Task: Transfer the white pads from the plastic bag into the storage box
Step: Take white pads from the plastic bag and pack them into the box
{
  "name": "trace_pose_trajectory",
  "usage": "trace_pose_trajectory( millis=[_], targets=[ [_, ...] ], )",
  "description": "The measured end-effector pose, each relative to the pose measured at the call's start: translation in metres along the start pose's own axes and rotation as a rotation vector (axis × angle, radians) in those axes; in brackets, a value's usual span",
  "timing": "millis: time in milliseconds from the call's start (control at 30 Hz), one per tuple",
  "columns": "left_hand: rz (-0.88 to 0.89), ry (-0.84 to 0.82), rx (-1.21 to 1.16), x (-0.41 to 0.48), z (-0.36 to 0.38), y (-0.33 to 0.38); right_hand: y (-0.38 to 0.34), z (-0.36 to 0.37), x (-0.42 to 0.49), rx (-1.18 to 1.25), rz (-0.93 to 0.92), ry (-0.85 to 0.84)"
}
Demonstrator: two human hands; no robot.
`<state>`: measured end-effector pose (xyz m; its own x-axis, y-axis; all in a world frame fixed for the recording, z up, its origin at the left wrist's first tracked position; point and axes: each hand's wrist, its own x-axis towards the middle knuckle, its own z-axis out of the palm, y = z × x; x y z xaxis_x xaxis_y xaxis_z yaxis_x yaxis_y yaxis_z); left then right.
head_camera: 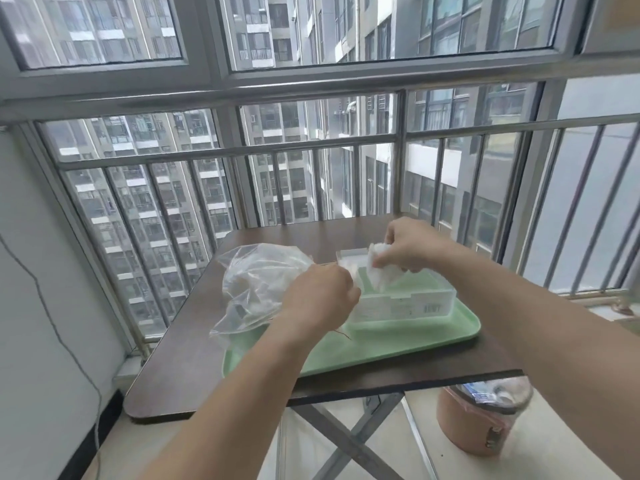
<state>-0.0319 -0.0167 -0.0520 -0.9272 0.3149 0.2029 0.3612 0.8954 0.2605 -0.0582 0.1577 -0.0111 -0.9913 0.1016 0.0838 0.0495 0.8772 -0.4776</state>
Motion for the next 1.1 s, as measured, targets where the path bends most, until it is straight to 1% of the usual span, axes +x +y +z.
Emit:
trace_pose_trajectory(
  millis=[133,200,400,533,600,667,733,867,967,1033,1100],
  targets=[
    [-0.037,0.0,-0.103,0.008,0.005,-0.005,0.0,0.015,0.008,-0.084,0.074,0.033],
    [-0.038,-0.011,-0.126,0.012,0.006,-0.008,0.001,0.022,0.011,-0.075,0.094,0.032],
    [-0.009,-0.002,-0.102,0.012,0.007,-0.01,-0.001,0.035,0.009,0.11,0.141,-0.003],
    [-0.002,0.017,-0.077,0.011,0.008,-0.01,0.004,0.036,0.008,0.404,0.191,-0.005],
    [-0.002,0.023,-0.062,0.011,0.009,-0.01,0.009,0.035,0.008,0.421,0.176,-0.031],
    [0.001,0.026,-0.044,0.01,0.009,-0.009,0.012,0.034,0.006,0.374,0.14,-0.108],
    [0.004,0.029,-0.026,0.008,0.009,-0.008,0.013,0.03,0.004,0.345,0.117,-0.123],
    [0.004,0.029,-0.029,0.005,0.005,-0.008,0.014,0.02,-0.001,0.281,0.088,-0.016],
    [0.01,0.068,-0.093,0.0,-0.005,-0.009,0.014,0.015,-0.009,0.203,0.038,0.066],
    [0.051,0.104,-0.181,-0.006,-0.017,-0.011,0.01,0.011,-0.018,0.173,-0.031,0.122],
    [0.122,0.117,-0.257,-0.016,-0.034,-0.018,0.0,0.008,-0.032,0.198,-0.138,0.188]
  ],
)
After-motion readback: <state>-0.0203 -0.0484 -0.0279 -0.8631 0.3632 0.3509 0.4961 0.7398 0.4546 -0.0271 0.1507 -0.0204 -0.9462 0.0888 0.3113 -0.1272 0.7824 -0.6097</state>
